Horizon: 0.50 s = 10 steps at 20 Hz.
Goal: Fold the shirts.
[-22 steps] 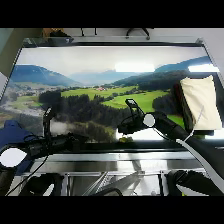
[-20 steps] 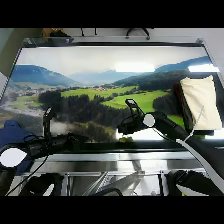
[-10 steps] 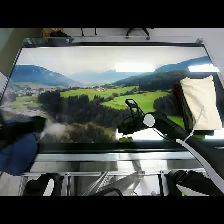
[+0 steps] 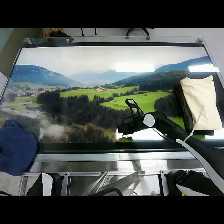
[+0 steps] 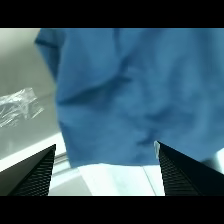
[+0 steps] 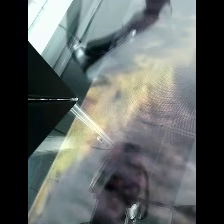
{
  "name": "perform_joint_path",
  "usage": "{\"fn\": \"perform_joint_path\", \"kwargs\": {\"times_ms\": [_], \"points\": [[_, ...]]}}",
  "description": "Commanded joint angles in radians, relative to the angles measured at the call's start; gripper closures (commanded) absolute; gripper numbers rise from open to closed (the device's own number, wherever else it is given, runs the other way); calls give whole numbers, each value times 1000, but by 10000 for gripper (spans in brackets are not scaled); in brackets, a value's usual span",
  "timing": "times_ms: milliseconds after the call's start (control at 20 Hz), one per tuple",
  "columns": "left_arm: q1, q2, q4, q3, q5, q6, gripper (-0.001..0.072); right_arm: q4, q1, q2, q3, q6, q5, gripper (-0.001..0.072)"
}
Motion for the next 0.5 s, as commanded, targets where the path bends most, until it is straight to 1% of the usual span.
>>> {"fn": "perform_joint_path", "kwargs": {"times_ms": [0, 150, 450], "points": [[164, -147, -13, -52, 137, 61, 5, 0, 1, 0, 0, 1, 0, 693], [171, -286, -14, 3, 212, 101, 5, 0, 1, 0, 0, 0, 0, 693], [166, -546, -37, 166, 238, 119, 6, 0, 1, 0, 0, 0, 0, 693]]}}
